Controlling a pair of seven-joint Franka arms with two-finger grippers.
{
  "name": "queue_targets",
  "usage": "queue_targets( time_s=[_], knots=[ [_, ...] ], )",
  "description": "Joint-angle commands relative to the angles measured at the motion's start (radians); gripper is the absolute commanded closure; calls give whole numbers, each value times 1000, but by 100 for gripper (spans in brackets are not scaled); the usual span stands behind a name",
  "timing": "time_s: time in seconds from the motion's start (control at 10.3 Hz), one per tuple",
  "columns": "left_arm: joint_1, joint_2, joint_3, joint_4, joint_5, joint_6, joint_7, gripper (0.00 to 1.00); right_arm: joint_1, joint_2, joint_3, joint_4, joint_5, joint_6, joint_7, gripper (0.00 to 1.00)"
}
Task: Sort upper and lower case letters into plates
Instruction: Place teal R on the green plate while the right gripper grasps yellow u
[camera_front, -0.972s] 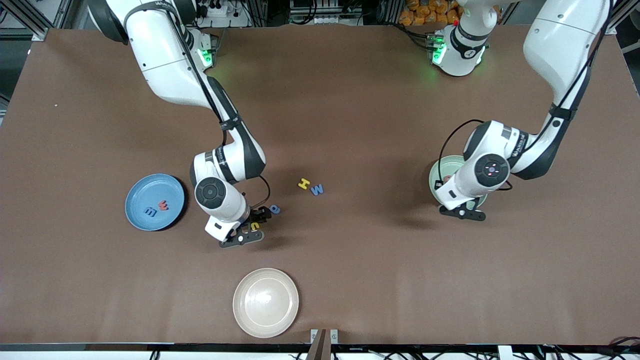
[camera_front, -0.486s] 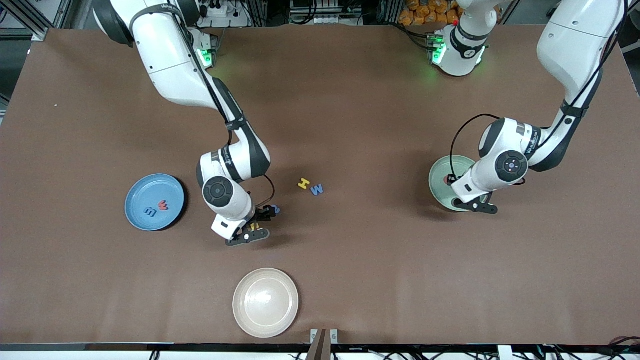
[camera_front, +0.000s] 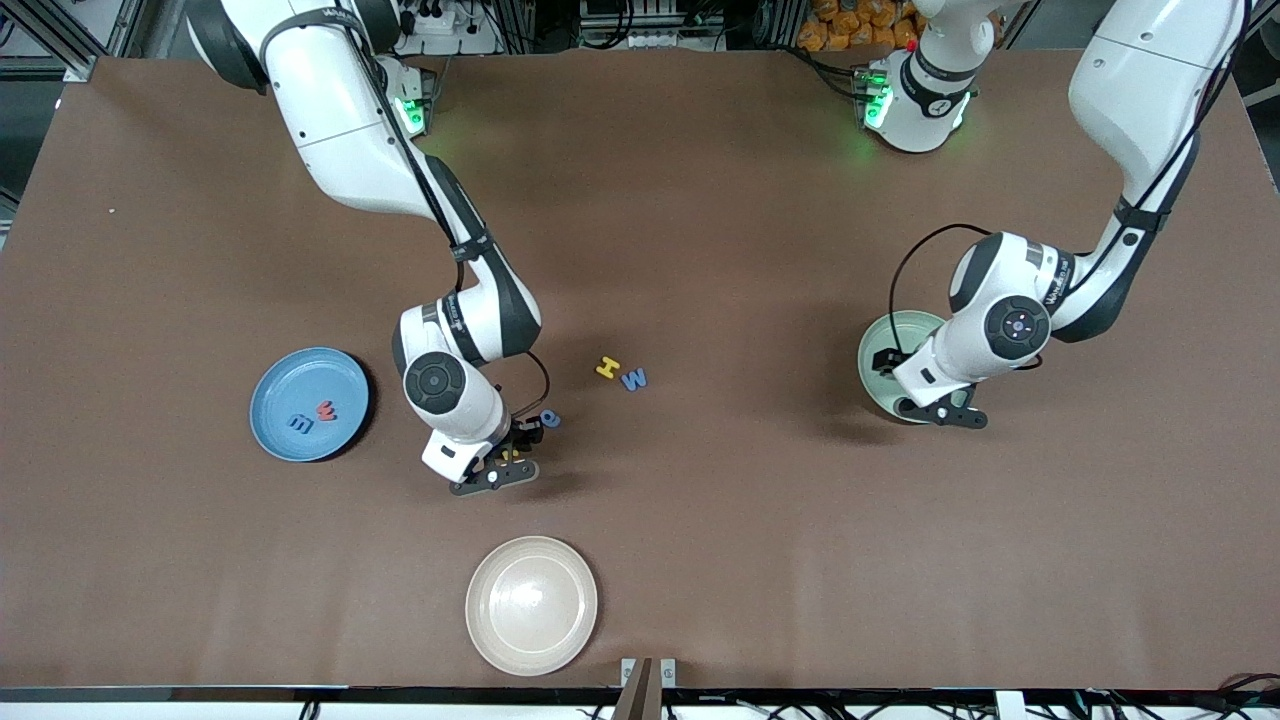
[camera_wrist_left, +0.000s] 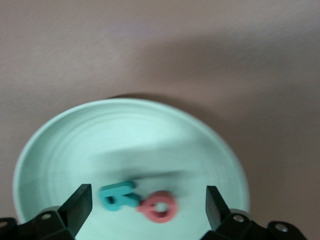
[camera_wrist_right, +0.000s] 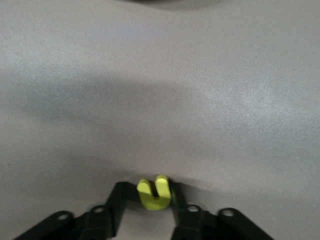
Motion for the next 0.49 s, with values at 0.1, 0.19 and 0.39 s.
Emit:
queue_targets(
  time_s=[0.1,0.19,0.39],
  knots=[
    [-115,4,-52,65,-28,-1,-280,0,-21,-15,-1,13,19,-11,2,100],
    [-173,30,-50,99,-29,-1,-369,0,-41,-42,-1,8,19,-16,-1,100],
    [-283,91,-49,171,-25,-1,-552,0,-93,-103,-9,-1,16,-100,-37,100]
  ],
)
